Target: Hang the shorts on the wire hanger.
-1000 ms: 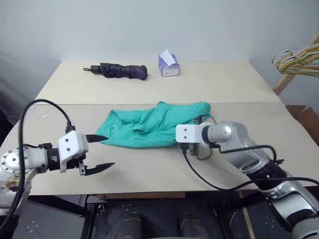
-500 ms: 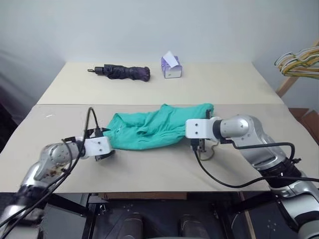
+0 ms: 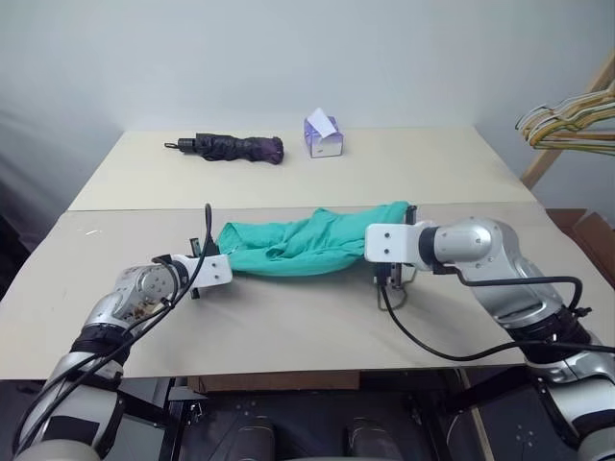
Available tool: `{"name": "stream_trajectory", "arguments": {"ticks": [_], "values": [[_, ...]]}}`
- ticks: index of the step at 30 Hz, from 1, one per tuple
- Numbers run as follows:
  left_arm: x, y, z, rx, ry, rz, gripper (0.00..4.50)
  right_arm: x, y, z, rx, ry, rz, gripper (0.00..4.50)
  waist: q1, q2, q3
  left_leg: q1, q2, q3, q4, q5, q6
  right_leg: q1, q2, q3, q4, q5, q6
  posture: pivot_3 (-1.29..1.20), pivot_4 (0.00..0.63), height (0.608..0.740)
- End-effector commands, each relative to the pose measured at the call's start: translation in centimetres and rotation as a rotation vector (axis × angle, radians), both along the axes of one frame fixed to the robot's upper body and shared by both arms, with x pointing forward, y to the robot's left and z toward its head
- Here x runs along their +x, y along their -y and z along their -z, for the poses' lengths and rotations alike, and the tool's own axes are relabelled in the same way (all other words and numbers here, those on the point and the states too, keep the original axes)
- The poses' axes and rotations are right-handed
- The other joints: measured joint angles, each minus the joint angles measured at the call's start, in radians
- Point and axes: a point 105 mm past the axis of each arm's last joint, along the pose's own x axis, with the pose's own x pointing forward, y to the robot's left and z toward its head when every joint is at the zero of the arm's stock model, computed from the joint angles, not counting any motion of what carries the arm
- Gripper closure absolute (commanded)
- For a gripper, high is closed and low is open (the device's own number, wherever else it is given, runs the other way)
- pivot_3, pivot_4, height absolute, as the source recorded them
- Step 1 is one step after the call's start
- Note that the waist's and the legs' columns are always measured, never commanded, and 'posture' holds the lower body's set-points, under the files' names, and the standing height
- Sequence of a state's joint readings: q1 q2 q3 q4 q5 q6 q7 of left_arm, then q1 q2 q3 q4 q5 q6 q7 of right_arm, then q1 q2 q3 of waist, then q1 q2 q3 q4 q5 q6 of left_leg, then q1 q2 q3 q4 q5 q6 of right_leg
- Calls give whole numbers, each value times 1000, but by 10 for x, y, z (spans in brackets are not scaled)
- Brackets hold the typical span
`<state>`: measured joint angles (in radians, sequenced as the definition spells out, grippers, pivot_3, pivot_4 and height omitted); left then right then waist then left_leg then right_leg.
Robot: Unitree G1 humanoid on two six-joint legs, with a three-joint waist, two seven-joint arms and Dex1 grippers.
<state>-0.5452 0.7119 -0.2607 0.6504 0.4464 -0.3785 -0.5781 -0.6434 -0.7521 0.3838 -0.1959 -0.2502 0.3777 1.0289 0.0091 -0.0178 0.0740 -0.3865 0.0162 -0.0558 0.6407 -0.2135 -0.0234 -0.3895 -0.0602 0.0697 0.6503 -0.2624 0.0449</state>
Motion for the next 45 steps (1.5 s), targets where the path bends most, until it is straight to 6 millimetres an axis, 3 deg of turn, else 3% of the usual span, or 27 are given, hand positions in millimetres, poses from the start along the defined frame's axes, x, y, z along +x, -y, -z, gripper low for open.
{"name": "stream_trajectory", "arguments": {"ticks": [1, 3, 7, 12, 16, 18, 22, 24, 27, 29, 32, 33, 36, 39, 42, 45], "values": [[-4, -1, -16, -14, 3, 62, 4483, -3, 3, -13, 24, 28, -5, 4500, -1, 0, 0, 0, 0, 0, 0, 0, 0, 0, 0, 0, 0, 0, 0, 20, 24, 740], [-17, 2, -23, -42, -62, 136, 4483, -5, 2, -13, 42, 9, -28, 4500, -5, 0, 0, -1, 0, 0, 0, 0, 0, -1, 0, 0, 0, 0, 0, 20, 28, 740], [-69, -3, -42, -13, -314, 333, 4483, -22, 2, -14, 83, -23, -225, 4500, -22, -1, 1, -3, 1, 0, 0, 0, 0, -3, 0, 0, -1, 0, 0, 26, 35, 740], [-110, -5, -67, -37, -460, 442, 4483, -44, 11, -15, 89, -131, -399, 4500, -27, 0, 2, 0, 2, 1, 0, 0, 1, 0, 0, 0, -1, 0, 0, 41, 43, 740], [-138, 0, -82, -82, -568, 506, 4483, -60, 22, -18, 52, -291, -497, 4500, -27, 0, 3, 1, 3, 2, 0, -1, 1, 1, 0, 1, -1, -1, 0, 55, 45, 740], [-141, 5, -89, -124, -576, 515, 4483, -62, 26, -20, 38, -340, -527, 4500, -25, 0, 3, 1, 3, 2, 0, -1, 1, 1, 0, 1, -1, -1, 0, 59, 45, 740], [-108, 18, -107, -260, -380, 437, 4483, -34, 18, -33, 91, -299, -485, 4500, -23, 0, 3, 4, 3, 2, 0, -1, 1, 2, 1, 1, 0, -5, 6, 66, 39, 740], [-77, 19, -119, -309, -243, 347, 4483, -8, 12, -46, 121, -224, -433, 4500, -22, 0, 3, 4, 3, 2, 1, 0, 1, 3, 2, 1, 0, -5, 7, 77, 27, 740], [-22, 13, -140, -318, 4, 152, 4483, 46, 4, -71, 106, 5, -278, 4500, -22, -1, 2, 3, 1, 0, 2, 0, 1, 2, 2, 1, 3, 0, -1, 86, 10, 740], [19, 7, -167, -335, 216, -3, 4483, 93, 3, -96, 78, 243, -65, 4500, -22, 0, 2, 2, 0, 0, 2, 0, 1, -1, 0, 1, 6, 0, -1, 91, 0, 740], [55, 1, -203, -343, 439, -155, 4483, 126, 5, -126, 74, 467, 128, 4500, -20, -2, 1, -5, -1, 0, 0, 3, -5, -11, 0, 2, 9, 0, -2, 104, 0, 740], [68, -5, -227, -352, 564, -237, 4483, 134, 6, -142, 93, 568, 195, 4500, -19, -2, 1, -7, -1, 0, 1, 5, -9, -16, -1, 3, 12, 0, -2, 110, 0, 740], [80, -14, -289, -387, 851, -390, 4483, 142, 10, -182, 193, 825, 350, 4500, -11, -4, 0, -19, -2, -1, 0, 8, -13, -27, -1, 3, 14, 0, -2, 117, 0, 740], [69, -16, -341, -373, 1108, -453, 4483, 133, 19, -224, 365, 1081, 463, 4500, -12, -4, 0, -28, -2, -1, -2, 10, -17, -37, -1, 4, 20, 1, -2, 115, 0, 740], [61, -9, -360, -340, 1233, -407, 4483, 127, 27, -234, 450, 1158, 480, 4500, -8, -4, 0, -30, -3, 0, -8, 11, -18, -40, -2, 5, 16, 0, -2, 108, 0, 740], [60, 4, -351, -306, 1229, -291, 4483, 125, 30, -222, 460, 1152, 426, 4500, -6, -4, 0, -28, -3, 0, -10, 11, -18, -38, -2, 4, 14, 0, -2, 94, 0, 740]]}}
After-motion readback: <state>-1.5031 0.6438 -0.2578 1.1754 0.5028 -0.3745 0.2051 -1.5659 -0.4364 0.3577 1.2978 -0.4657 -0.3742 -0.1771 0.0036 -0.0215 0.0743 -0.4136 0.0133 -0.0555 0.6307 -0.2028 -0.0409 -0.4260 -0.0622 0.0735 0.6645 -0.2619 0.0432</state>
